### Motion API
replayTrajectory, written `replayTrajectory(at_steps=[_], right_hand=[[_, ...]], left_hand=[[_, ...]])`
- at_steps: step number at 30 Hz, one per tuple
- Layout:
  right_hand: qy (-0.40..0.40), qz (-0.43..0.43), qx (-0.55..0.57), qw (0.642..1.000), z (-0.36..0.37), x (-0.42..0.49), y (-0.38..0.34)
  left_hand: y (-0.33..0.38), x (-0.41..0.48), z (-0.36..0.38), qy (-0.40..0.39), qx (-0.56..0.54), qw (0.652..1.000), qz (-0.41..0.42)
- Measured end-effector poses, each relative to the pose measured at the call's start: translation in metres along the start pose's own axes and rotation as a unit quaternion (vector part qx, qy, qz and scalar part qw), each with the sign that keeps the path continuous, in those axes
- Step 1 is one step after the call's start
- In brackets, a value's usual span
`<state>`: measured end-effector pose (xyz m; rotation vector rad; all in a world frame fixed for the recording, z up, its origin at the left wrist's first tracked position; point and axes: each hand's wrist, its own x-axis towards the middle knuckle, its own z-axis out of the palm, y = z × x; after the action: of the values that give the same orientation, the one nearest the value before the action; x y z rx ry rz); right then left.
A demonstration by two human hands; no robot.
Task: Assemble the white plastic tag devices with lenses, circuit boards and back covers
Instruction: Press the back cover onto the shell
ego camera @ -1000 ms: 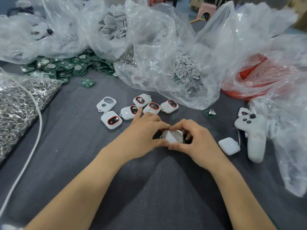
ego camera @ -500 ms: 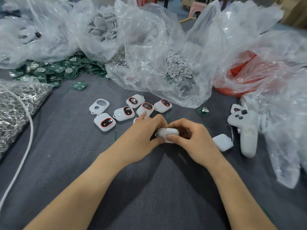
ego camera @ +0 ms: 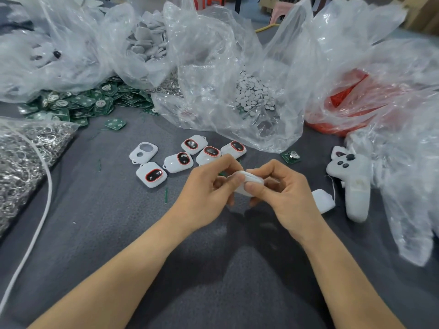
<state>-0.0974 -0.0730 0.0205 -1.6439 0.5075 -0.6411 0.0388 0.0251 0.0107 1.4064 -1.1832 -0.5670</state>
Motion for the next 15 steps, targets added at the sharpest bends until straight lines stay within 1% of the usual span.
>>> replayTrajectory(at_steps=[4,6,12,15], right_hand=[[0.02,-0.001,0.05,0.999,0.004,0.0,-0.0031],[0.04,0.005,0.073,0.997,0.0061,0.001,-0.0026],[0.061,-0.018,0.003,0.998,0.0075,-0.0002,-0.0023],[0.064,-0.03,-0.026,0.997,0.0081,-0.0014,-0.0036]], left_hand=[[0.0007,-0.0003,0.0026,0.047,-0.038,0.998,-0.009],[-0.0002,0.0003,0.005,0.069,-0.04,0.997,-0.016],[-0.0001,-0.0038,0.0095,0.053,0.05,0.997,0.017],[0.001,-0.0035,0.0099,0.06,0.063,0.995,0.042]])
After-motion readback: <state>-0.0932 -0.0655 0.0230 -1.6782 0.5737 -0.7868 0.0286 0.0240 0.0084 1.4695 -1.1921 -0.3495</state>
